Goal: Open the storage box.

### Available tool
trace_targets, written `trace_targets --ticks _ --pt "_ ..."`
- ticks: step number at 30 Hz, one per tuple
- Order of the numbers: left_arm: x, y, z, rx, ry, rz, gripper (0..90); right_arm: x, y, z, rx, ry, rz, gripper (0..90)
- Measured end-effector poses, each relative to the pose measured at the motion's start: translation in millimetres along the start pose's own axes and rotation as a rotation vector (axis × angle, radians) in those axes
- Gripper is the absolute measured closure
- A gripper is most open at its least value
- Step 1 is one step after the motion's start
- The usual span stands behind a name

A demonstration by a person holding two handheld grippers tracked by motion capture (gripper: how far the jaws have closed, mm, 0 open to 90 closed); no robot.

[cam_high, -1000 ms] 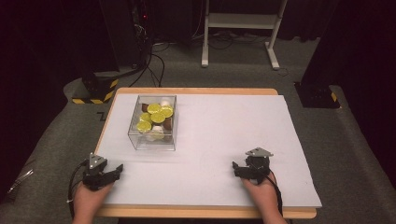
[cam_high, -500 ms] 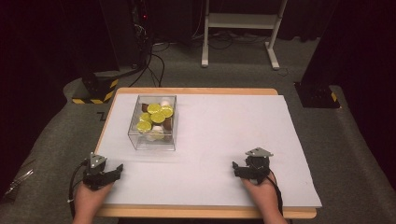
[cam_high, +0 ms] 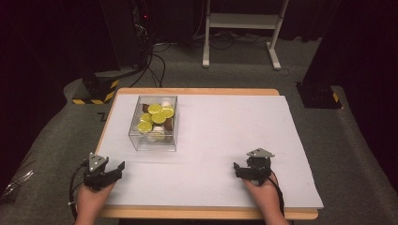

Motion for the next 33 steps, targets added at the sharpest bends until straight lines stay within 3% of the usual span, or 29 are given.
trace_targets --ticks 8,12,13,25,27,28,33 --pt "11.6 -2.6 3.2 -0.032 -0.045 -0.014 28.8 0.0 0.0 0.0 0.000 0.000 0.000 13.6" --pt "15.5 -1.8 4.1 -0.022 -0.056 -0.003 27.7 -0.1 0.0 0.0 0.000 -0.001 0.000 13.6" --pt "17.3 -1.8 5.4 -0.021 -0.065 -0.020 27.7 -0.1 0.0 0.0 0.000 -0.001 0.000 13.6" --pt "35.1 -2.7 11.8 -0.011 -0.104 -0.032 27.1 -0.1 0.0 0.0 0.000 -0.001 0.001 13.7" --pt "41.4 -3.4 12.7 -0.001 -0.110 -0.018 26.9 -0.1 0.0 0.1 0.000 -0.001 0.001 13.6" --pt "42.1 -3.9 13.4 -0.004 -0.114 -0.035 26.8 -0.2 0.0 0.0 0.001 -0.001 0.000 13.7" --pt "49.7 -4.9 14.8 0.001 -0.125 -0.036 26.4 -0.3 0.0 0.0 0.001 -0.001 0.000 13.7"
Point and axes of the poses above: each handheld gripper's, and its own axes: z roughly backward along the jaws, y roughly out of its top, x roughly to its right, the point moved 5 cm from there along -z, roughly forward along the jaws, and after that the axes turned 13 degrees about y, right-handed, at the moved point
